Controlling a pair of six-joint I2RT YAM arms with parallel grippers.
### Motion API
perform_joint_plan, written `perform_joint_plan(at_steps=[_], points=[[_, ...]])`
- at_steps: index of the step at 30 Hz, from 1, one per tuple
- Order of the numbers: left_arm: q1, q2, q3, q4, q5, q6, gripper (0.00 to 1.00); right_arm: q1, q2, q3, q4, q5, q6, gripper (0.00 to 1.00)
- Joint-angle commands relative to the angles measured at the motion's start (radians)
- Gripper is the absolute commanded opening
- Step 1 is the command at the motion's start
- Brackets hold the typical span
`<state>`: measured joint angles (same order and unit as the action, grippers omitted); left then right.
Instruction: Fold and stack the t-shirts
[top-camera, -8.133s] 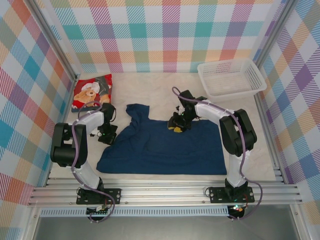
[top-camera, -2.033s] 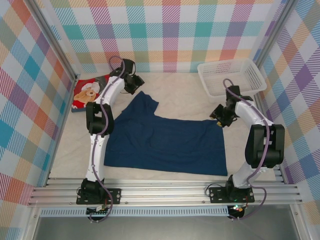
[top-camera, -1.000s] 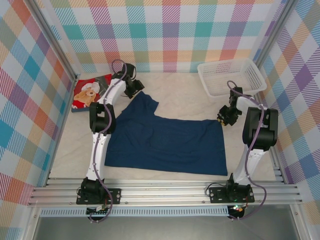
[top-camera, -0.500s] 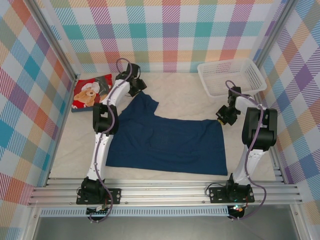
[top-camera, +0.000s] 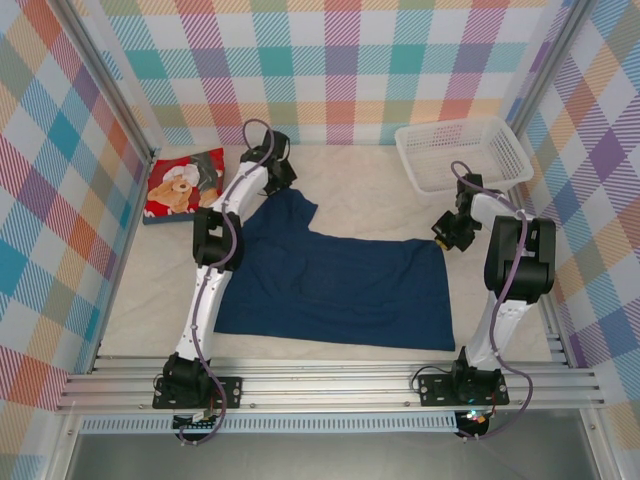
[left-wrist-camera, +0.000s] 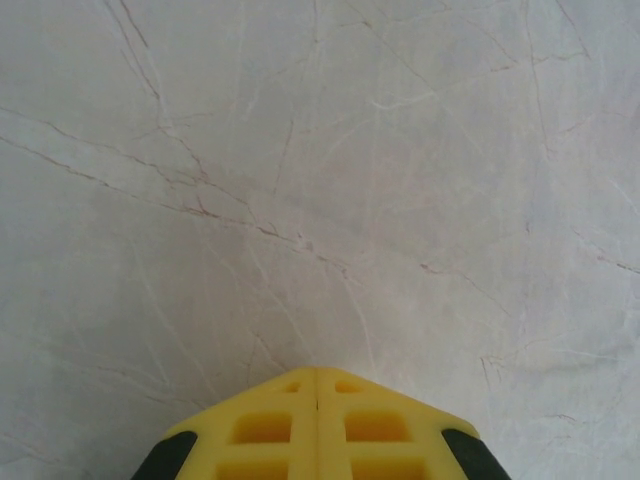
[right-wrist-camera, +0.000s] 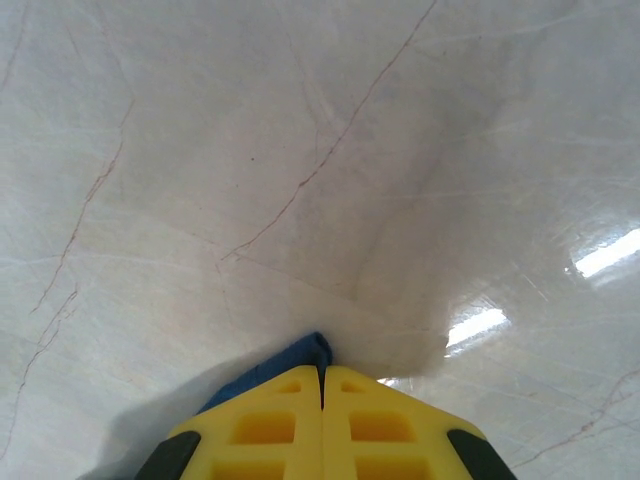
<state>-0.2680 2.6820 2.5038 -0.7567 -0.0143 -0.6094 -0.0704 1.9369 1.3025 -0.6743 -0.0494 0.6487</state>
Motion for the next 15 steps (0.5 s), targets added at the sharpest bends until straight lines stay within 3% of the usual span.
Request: perform_joint_plan(at_steps=[1,7,15], points=[[-0.004,-0.091,0.048,-0.008,-0.025,0.024,0.0,0.008,-0.054,0.028,-0.029,-0.022,-0.028,0.01],[-0.005,-0.208,0.026,-0.055,-0.021,0.036,0.0,0.01,-0.111,0.039,-0.065,-0.049,-0.051,0.0],[-0.005,-0.411,-0.214,-0.042,-0.039,0.063,0.0,0.012,-0.17,-0.015,-0.095,-0.06,-0.067,0.0]])
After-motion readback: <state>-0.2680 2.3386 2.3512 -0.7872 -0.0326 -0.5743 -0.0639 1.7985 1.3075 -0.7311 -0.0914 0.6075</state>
